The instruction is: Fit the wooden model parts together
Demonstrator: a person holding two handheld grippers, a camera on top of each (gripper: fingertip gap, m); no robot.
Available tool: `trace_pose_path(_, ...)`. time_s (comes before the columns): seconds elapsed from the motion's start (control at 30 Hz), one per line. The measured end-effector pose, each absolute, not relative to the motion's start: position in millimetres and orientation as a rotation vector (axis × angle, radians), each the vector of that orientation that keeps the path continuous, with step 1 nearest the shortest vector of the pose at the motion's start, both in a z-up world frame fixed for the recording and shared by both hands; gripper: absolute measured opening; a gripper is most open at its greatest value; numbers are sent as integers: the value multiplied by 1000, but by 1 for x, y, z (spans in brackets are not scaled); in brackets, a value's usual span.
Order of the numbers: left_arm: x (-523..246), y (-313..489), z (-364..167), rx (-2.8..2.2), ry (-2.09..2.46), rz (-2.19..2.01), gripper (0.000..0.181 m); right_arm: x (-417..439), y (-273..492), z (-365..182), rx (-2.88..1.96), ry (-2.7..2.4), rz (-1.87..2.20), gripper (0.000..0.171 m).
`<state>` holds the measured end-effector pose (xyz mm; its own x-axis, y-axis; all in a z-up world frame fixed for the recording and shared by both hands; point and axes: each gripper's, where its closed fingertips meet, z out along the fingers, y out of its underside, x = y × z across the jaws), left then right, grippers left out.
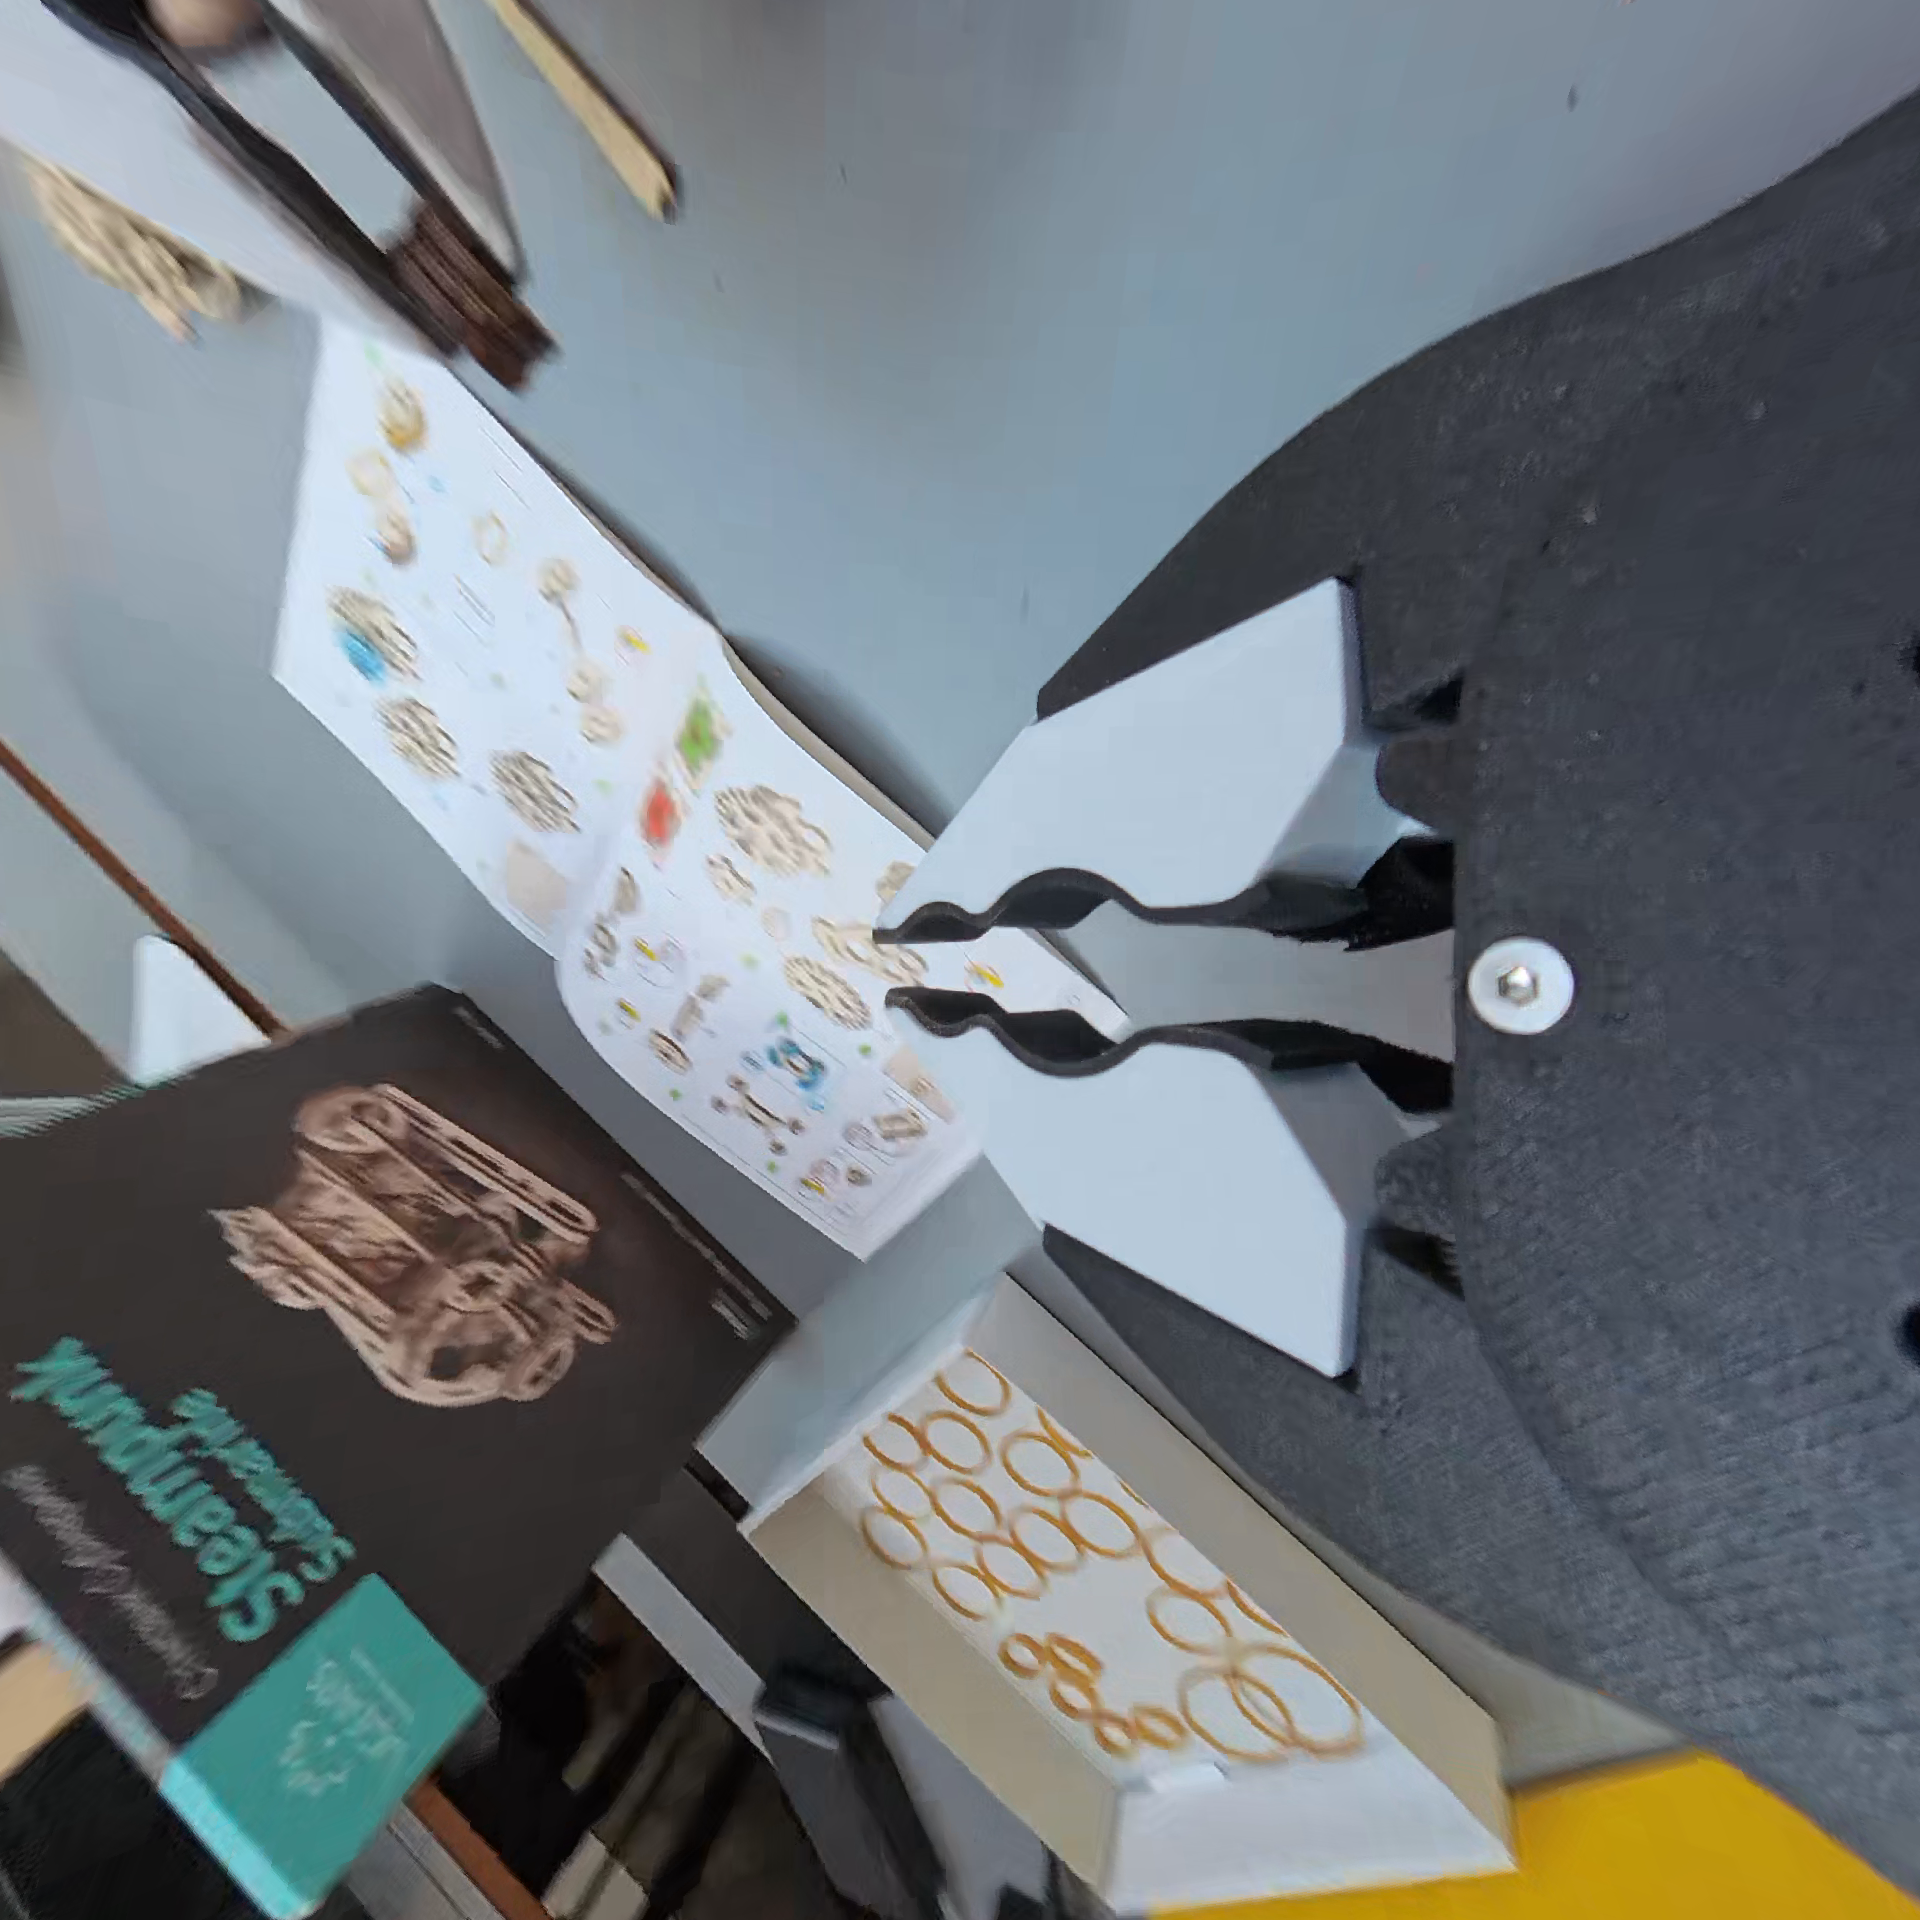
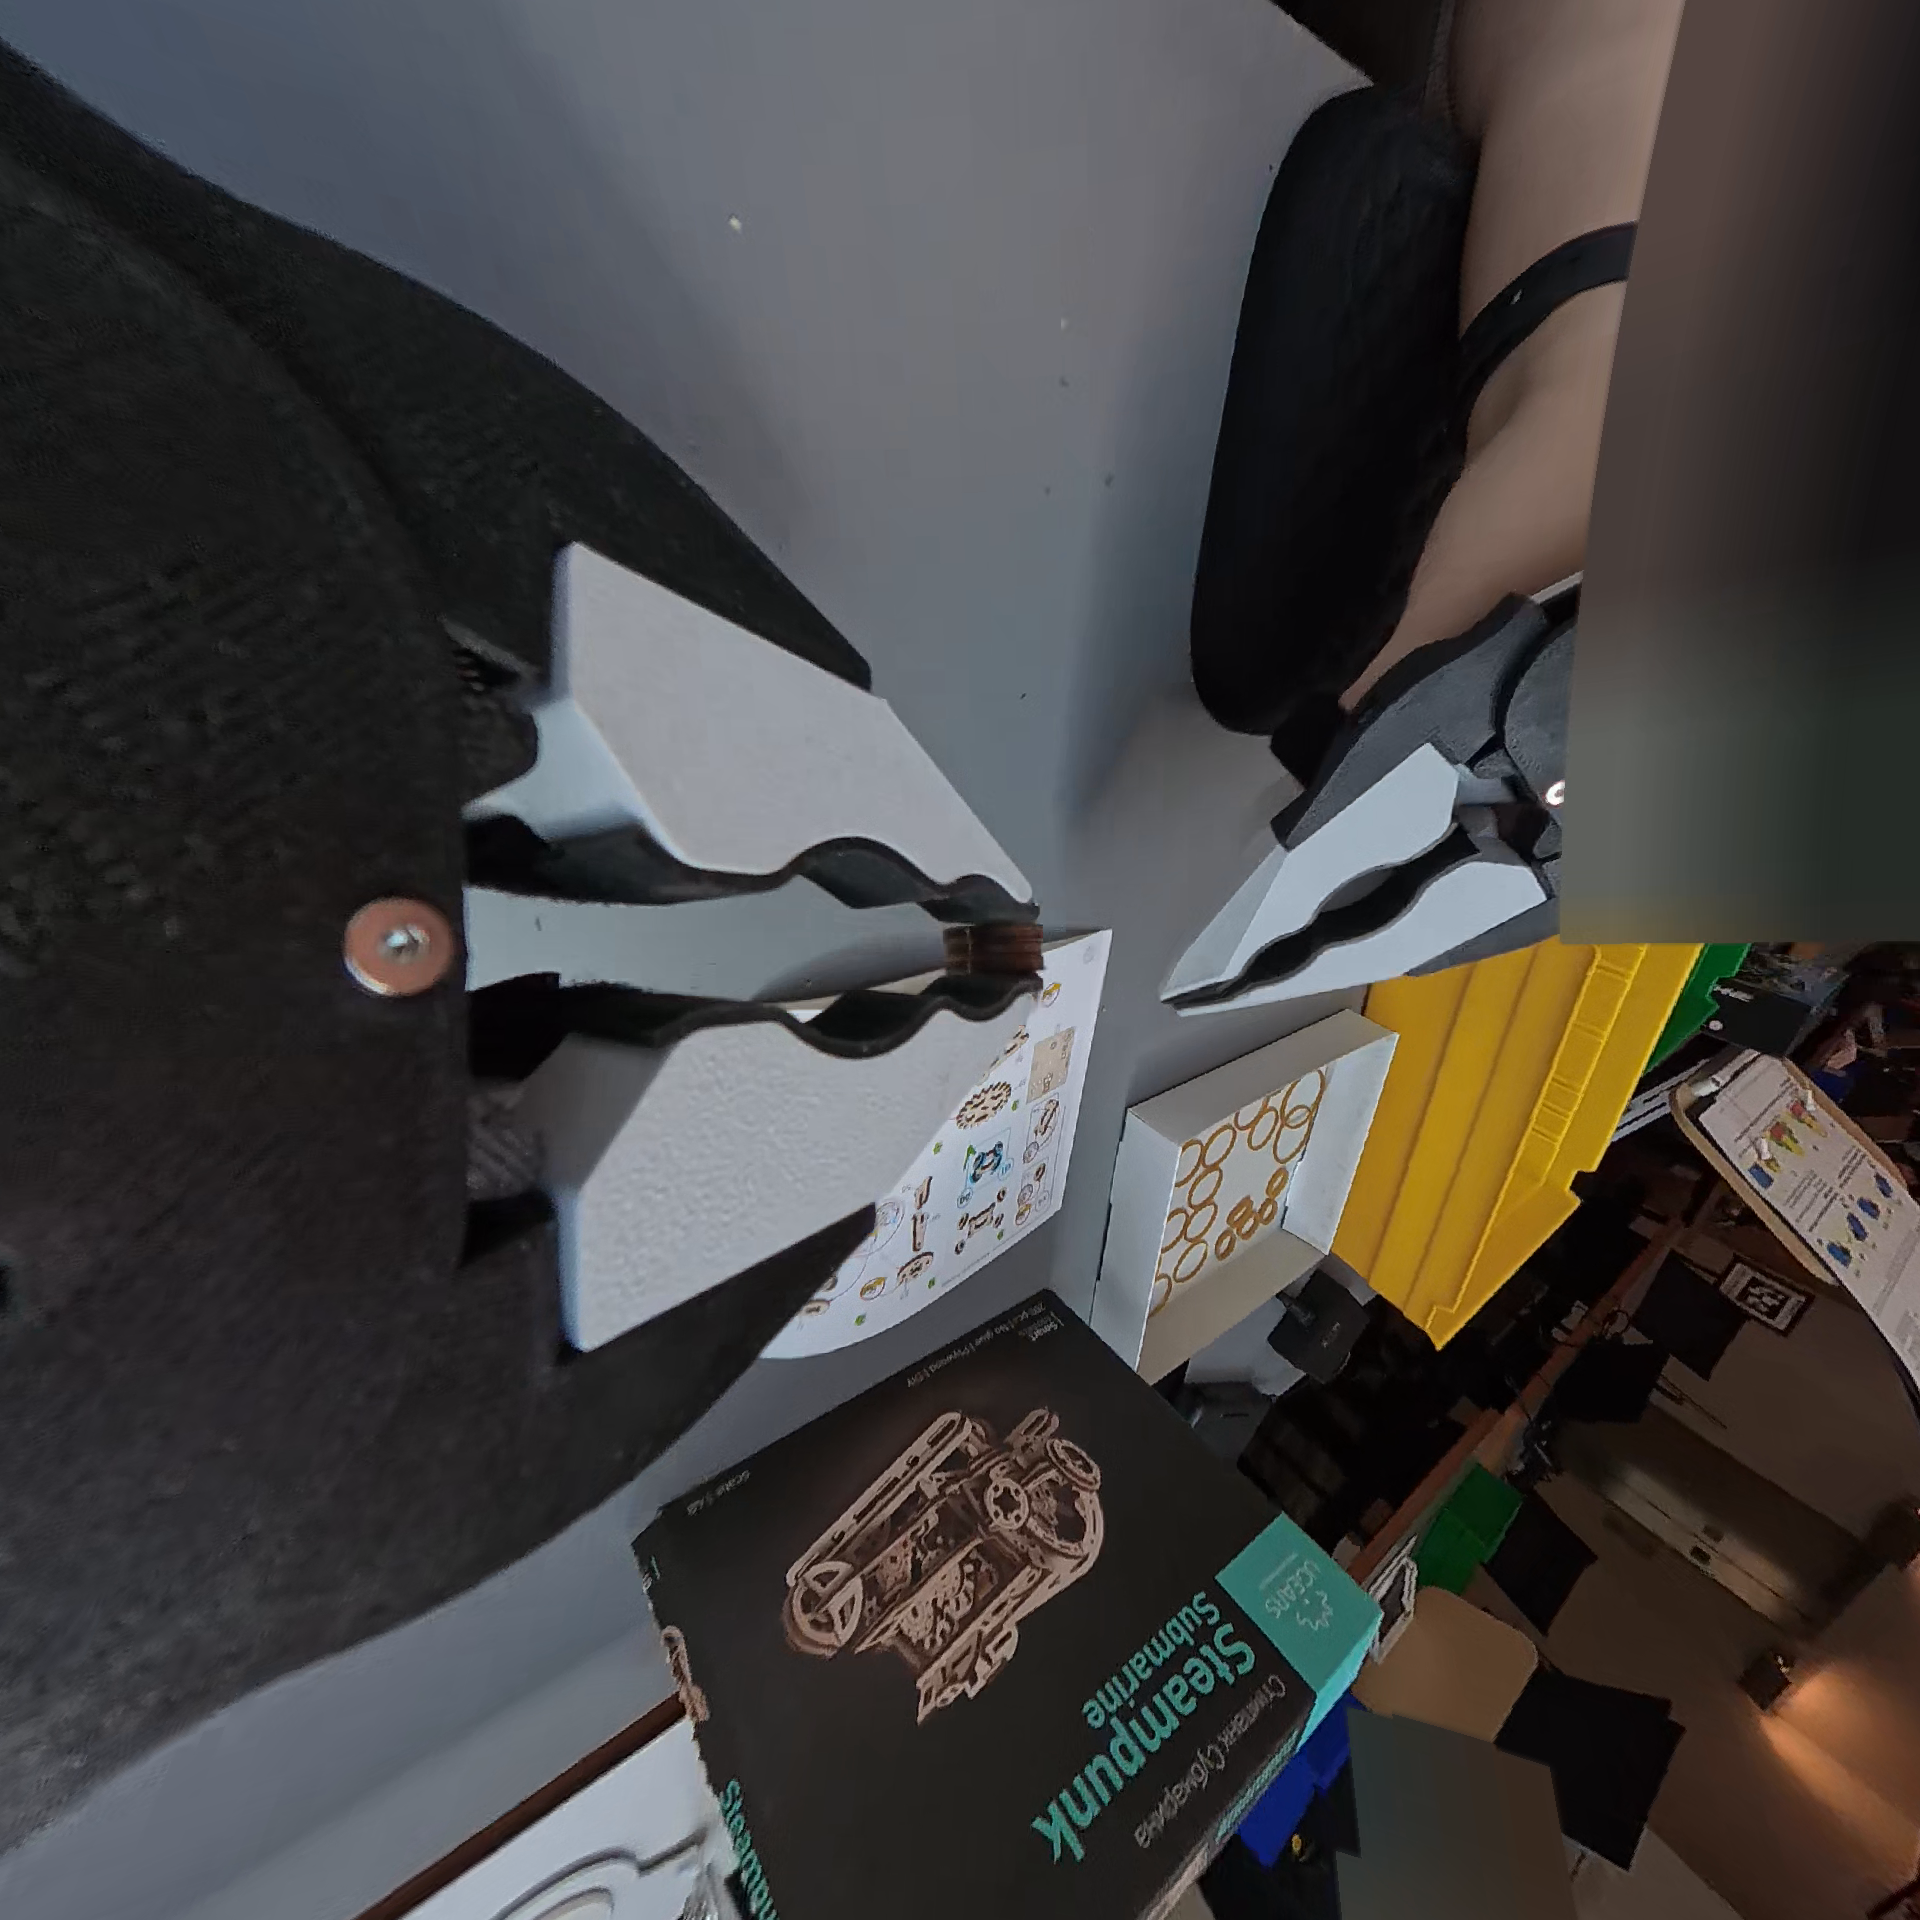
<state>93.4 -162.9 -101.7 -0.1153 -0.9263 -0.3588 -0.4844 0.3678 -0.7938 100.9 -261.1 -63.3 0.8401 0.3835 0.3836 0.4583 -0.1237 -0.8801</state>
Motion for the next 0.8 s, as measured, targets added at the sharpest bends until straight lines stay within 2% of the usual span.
trace_pose_path(0.03, 95, -181, -89, -1192, 1747, -805, 13, 91, -263, -57, -1695, -645, 34, 8)
trace_pose_path(0.1, 86, -227, -53, -1020, 1741, -1240, 27, 64, -276, -36, -1541, -657, 301, 8)
trace_pose_path(0.2, 54, -266, -4, -681, 1668, -1622, 25, 45, -292, -11, -1367, -687, 454, 8)
trace_pose_path(0.33, 34, -292, -8, -369, 1732, -1467, 21, 33, -304, 1, -1262, -764, 401, 8)
trace_pose_path(0.43, 28, -308, -19, -214, 1750, -1331, 10, 23, -309, 1, -1229, -836, 319, 8)
trace_pose_path(0.57, 28, -311, -22, -197, 1755, -1314, 16, 19, -310, -5, -1232, -882, 274, 8)
trace_pose_path(0.8, 24, -313, -19, -162, 1744, -1318, 10, 17, -307, -11, -1250, -912, 249, 8)
